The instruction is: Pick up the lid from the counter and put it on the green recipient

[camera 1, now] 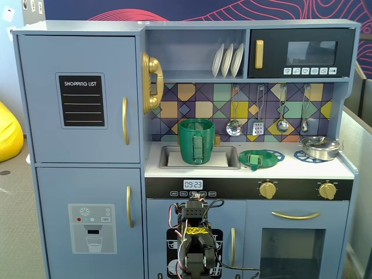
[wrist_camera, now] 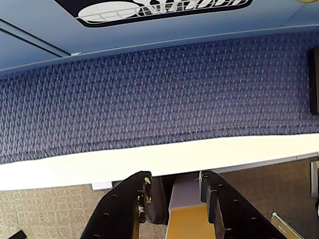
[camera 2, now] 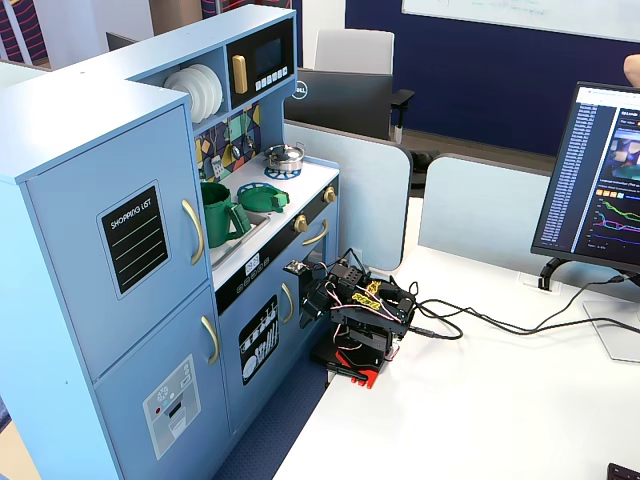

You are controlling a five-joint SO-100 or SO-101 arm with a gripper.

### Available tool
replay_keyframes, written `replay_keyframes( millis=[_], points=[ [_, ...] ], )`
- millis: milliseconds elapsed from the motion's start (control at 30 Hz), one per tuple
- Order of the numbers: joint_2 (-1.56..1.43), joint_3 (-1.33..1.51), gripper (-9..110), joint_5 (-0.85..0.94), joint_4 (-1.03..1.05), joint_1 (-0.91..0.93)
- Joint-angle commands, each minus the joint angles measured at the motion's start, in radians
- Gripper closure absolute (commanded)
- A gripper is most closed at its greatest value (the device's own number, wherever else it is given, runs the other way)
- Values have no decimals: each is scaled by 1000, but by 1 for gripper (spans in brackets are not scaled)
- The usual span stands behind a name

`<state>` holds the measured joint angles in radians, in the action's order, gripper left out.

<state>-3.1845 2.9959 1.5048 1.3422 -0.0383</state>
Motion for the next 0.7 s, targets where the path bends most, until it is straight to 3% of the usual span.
replay_keyframes(
  millis=[0, 333, 467, 667],
  points=[
    [6, 2, 101, 35, 190, 117],
    [6, 2, 101, 31, 167, 121],
    [15, -55, 101, -9, -32, 221],
    [146, -304, 101, 118, -439, 453]
  ],
)
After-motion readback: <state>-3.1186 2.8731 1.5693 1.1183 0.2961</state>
